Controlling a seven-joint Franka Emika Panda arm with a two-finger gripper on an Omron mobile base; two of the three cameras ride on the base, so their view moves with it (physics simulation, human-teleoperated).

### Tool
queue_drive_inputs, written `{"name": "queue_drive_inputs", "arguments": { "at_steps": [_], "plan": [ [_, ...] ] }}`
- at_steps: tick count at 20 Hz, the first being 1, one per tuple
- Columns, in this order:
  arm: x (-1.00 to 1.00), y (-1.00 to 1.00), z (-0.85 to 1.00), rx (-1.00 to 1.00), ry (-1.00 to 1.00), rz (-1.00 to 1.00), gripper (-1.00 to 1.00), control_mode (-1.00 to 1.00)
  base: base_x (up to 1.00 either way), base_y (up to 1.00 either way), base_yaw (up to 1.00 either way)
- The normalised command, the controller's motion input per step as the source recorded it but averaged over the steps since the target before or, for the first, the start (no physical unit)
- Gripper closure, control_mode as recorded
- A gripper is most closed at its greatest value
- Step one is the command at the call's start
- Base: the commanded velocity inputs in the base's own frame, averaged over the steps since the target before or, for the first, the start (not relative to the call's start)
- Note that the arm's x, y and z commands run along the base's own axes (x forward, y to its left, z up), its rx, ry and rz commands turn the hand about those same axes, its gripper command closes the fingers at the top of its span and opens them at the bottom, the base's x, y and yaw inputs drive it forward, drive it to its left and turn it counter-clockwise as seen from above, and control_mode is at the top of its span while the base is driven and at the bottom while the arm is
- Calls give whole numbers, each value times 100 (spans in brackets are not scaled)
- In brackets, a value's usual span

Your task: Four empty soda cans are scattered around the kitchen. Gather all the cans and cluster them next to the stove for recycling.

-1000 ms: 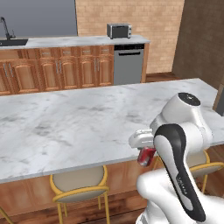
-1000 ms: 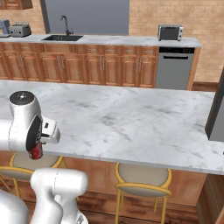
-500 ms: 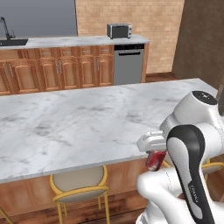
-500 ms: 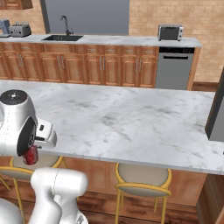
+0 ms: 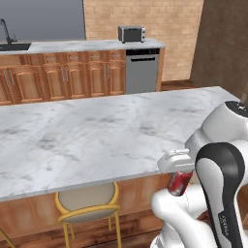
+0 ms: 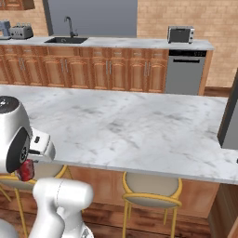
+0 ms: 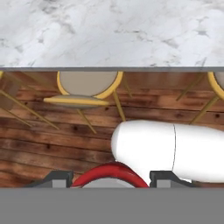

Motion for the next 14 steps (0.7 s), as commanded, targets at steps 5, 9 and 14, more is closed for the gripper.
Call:
{"name": "queue_drive_inputs", "arguments": {
  "at_steps": [5,9,14],
  "plan": [
    [0,0,0,0,0,0,100,100,-32,0,0],
    [0,0,0,0,0,0,100,100,-40,1,0],
    [0,0,0,0,0,0,100,100,-31,35,0]
  ]
}}
